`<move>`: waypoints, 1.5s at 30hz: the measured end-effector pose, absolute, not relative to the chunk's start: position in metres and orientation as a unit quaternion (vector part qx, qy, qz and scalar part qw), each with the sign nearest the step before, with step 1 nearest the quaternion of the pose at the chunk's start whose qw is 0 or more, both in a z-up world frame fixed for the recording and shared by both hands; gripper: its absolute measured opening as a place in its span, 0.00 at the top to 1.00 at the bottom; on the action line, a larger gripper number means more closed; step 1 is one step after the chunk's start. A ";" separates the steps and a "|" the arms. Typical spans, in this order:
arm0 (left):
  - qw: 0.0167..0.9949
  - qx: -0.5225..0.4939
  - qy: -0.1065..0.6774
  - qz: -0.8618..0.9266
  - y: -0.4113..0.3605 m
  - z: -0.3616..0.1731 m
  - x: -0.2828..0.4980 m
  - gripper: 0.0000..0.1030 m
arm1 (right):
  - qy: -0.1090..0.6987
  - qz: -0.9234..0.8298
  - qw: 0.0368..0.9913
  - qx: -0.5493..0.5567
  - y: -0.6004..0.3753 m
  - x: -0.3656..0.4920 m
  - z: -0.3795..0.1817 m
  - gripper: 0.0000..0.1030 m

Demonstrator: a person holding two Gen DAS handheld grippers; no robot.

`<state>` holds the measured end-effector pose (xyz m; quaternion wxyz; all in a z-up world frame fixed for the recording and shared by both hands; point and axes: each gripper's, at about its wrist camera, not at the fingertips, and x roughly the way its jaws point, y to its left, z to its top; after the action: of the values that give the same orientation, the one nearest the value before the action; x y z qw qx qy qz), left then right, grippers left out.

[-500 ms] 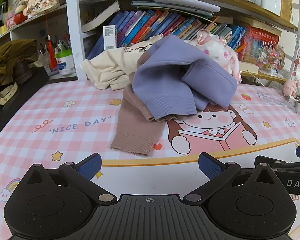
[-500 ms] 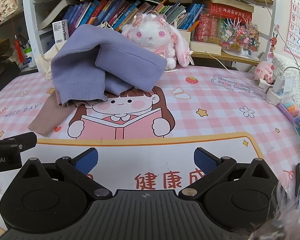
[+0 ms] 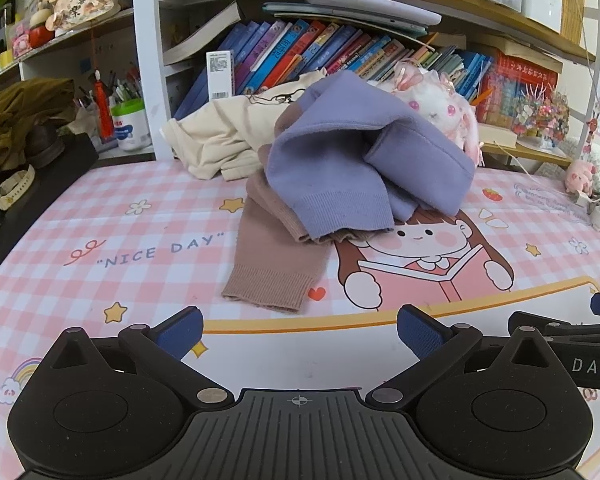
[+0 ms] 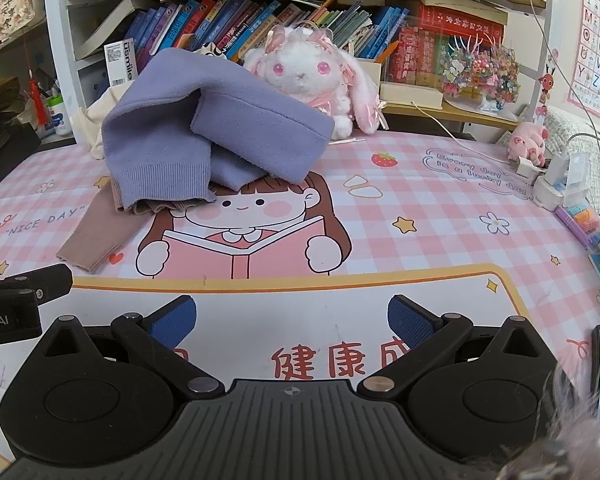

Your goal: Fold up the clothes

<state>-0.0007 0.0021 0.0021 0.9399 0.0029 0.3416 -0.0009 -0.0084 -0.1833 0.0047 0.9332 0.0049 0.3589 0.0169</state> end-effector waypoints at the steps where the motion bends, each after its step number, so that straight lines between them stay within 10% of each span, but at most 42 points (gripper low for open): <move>1: 0.940 0.003 0.341 -0.002 0.002 0.002 -0.001 0.00 | 0.359 0.017 0.933 0.005 -0.184 -0.008 0.005 0.00; 45: 0.937 0.001 0.348 -0.004 0.005 0.001 -0.006 0.00 | 0.368 0.015 0.930 0.002 -0.180 -0.013 0.003 0.00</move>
<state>-0.0064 0.0048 0.0006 0.9374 0.0011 0.3482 -0.0043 -0.0129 -0.1797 0.0033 0.9295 0.0019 0.3684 0.0147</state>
